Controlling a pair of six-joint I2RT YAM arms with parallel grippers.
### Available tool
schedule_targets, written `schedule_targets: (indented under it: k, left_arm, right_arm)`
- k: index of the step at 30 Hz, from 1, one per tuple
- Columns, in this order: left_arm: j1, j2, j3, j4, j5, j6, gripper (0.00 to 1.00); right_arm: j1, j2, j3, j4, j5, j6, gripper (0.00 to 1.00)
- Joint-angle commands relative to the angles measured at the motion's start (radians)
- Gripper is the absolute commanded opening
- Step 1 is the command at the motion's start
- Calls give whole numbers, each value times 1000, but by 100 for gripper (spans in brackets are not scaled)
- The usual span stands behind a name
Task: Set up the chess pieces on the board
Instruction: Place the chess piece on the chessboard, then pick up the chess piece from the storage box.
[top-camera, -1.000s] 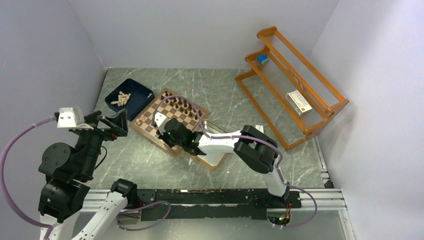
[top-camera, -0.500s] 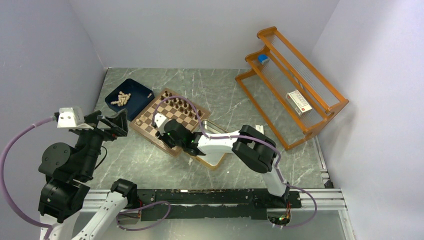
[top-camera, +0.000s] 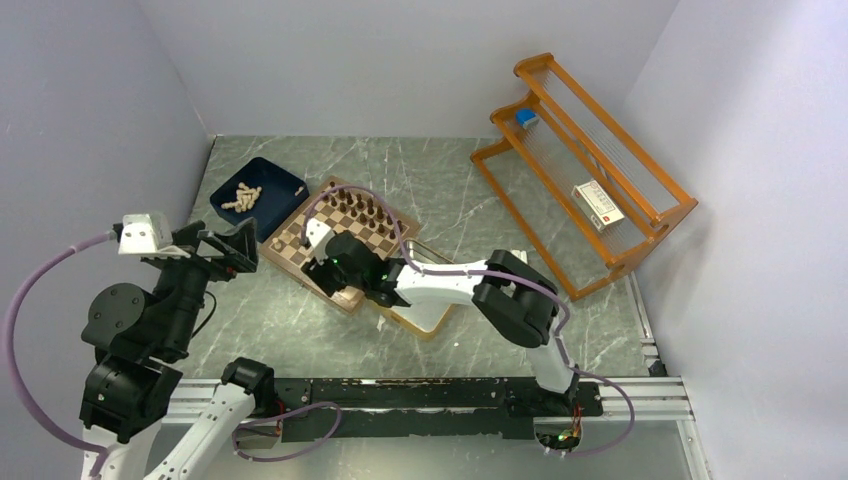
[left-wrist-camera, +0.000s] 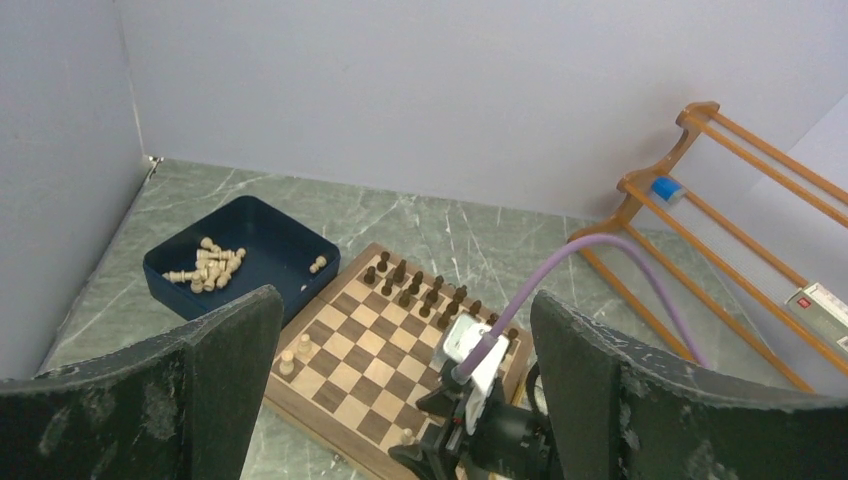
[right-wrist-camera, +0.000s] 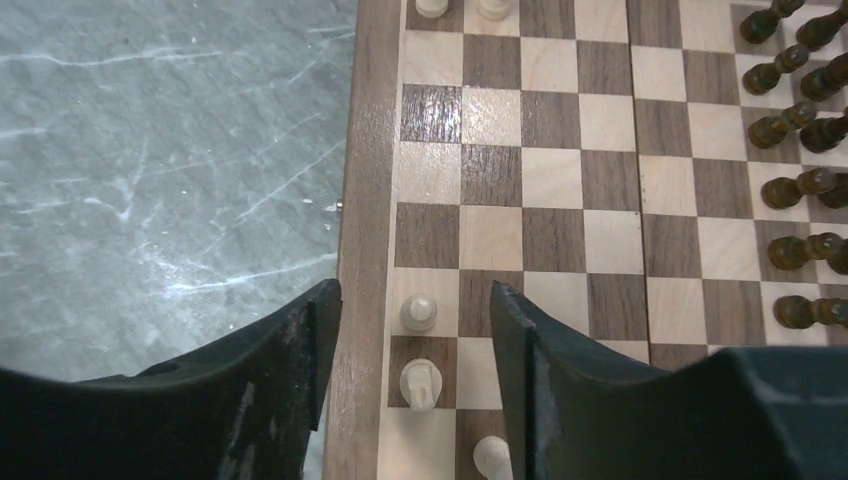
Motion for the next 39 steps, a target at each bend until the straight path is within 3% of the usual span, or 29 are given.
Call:
schedule_targets:
  k: [1, 6, 15, 21, 25, 28, 33, 36, 39]
  left_arm:
    - [-5, 13, -32, 36, 26, -7, 98]
    - [-5, 47, -42, 51, 66, -11, 98]
    - [-5, 146, -86, 38, 113, -32, 100]
    - [-5, 290, -156, 81, 135, -67, 100]
    - [-4, 436, -152, 104, 46, -11, 100]
    - [5, 561, -99, 111, -23, 15, 80]
    - [136, 704, -44, 208, 49, 6, 64]
    - [268, 790, -12, 266, 185, -18, 59]
    - [320, 866, 41, 285, 147, -1, 57]
  right_arm:
    - [-8, -118, 29, -12, 3, 53, 64]
    - [-23, -276, -71, 7, 41, 111, 99]
    - [-24, -573, -332, -16, 158, 234, 100]
    - [-24, -725, -451, -102, 249, 251, 100]
    - [-24, -801, -509, -145, 317, 256, 100]
    - [-24, -876, -576, -115, 298, 246, 100]
    - [-24, -1003, -670, -37, 245, 213, 100]
    - [-24, -1041, -694, -19, 269, 194, 100]
    - [-24, -1054, -701, -8, 264, 169, 100]
